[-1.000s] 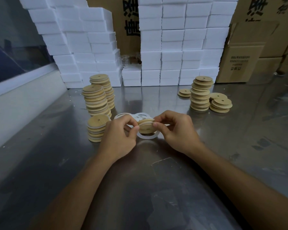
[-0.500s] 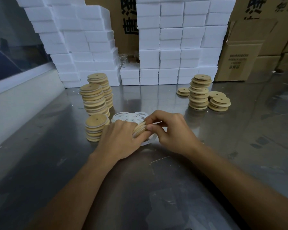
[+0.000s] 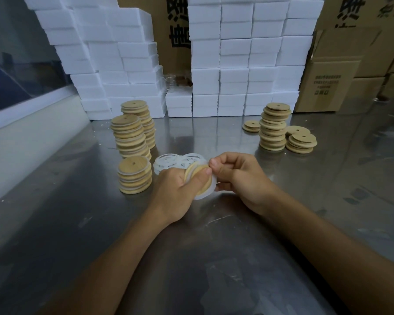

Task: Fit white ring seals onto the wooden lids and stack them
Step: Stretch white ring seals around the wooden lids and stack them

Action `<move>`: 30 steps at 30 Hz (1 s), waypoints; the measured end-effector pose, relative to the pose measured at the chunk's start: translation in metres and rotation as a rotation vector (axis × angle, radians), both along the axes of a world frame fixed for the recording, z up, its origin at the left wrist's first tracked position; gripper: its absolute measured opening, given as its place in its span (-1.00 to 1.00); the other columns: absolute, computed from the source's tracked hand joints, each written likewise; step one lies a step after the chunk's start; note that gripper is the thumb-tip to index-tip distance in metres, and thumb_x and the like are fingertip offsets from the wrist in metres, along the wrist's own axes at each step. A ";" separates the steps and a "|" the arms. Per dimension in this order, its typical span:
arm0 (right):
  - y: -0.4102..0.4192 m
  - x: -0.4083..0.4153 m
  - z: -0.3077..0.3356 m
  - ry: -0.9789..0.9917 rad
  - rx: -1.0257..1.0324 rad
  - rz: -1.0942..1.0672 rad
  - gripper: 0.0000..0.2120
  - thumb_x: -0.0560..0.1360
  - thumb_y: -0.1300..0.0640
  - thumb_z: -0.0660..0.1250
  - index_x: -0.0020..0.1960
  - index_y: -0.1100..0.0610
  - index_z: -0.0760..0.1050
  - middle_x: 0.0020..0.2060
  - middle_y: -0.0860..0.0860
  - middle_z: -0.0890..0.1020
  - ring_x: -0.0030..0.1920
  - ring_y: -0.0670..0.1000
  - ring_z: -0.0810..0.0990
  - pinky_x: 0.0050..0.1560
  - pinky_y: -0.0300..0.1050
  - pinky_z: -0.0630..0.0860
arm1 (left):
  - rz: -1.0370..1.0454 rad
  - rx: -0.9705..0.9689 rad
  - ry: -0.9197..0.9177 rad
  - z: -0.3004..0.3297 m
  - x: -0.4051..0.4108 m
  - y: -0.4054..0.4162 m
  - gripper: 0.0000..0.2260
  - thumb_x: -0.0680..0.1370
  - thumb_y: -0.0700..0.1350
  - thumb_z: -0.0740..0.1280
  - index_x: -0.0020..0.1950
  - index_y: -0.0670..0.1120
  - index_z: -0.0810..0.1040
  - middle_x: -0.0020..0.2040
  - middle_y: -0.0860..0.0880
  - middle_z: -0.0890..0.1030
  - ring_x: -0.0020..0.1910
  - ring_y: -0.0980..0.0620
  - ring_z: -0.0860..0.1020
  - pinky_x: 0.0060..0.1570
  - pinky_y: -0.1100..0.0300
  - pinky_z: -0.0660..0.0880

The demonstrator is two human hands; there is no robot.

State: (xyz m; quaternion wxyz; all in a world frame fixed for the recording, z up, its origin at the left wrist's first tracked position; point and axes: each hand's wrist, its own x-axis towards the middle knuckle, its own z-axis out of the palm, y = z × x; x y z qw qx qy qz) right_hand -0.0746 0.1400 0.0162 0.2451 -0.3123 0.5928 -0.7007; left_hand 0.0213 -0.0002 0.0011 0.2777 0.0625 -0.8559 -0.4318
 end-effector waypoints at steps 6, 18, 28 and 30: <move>0.000 -0.002 0.003 -0.023 -0.007 -0.069 -0.82 0.55 0.30 0.32 -0.22 0.22 0.56 -0.36 0.13 0.63 -0.26 0.10 0.57 -0.19 -0.11 0.61 | -0.026 0.076 0.029 0.001 -0.002 0.005 -0.65 0.53 0.10 0.25 -0.14 -0.12 0.68 -0.20 -0.05 0.69 -0.14 0.02 0.63 -0.01 -0.06 0.55; -0.001 0.002 -0.003 0.025 -0.024 -0.065 -0.84 0.59 0.25 0.30 -0.16 0.15 0.54 -0.31 0.04 0.67 -0.28 -0.04 0.65 -0.28 -0.16 0.60 | 0.086 -0.030 0.052 -0.002 -0.004 0.006 -0.66 0.54 0.17 0.30 -0.30 -0.01 0.64 -0.37 0.04 0.63 -0.33 0.13 0.57 -0.24 0.09 0.51; -0.003 0.005 0.000 0.950 0.118 -0.097 -0.96 0.55 0.25 0.33 -0.06 0.18 0.56 -0.19 0.00 0.65 -0.16 0.01 0.62 -0.10 -0.01 0.54 | 0.084 -0.271 -0.142 -0.002 0.001 -0.006 -0.63 0.37 0.29 0.13 -0.39 0.03 0.45 -0.45 0.04 0.52 -0.40 0.07 0.50 -0.34 -0.02 0.48; -0.003 0.004 0.000 0.867 0.087 -0.112 -0.97 0.55 0.23 0.36 -0.07 0.17 0.57 -0.18 -0.01 0.67 -0.12 -0.04 0.64 -0.07 -0.09 0.58 | 0.060 -0.307 -0.127 -0.001 0.002 -0.007 -0.56 0.41 0.29 0.08 -0.26 -0.02 0.54 -0.33 -0.01 0.59 -0.27 -0.01 0.56 -0.22 -0.09 0.51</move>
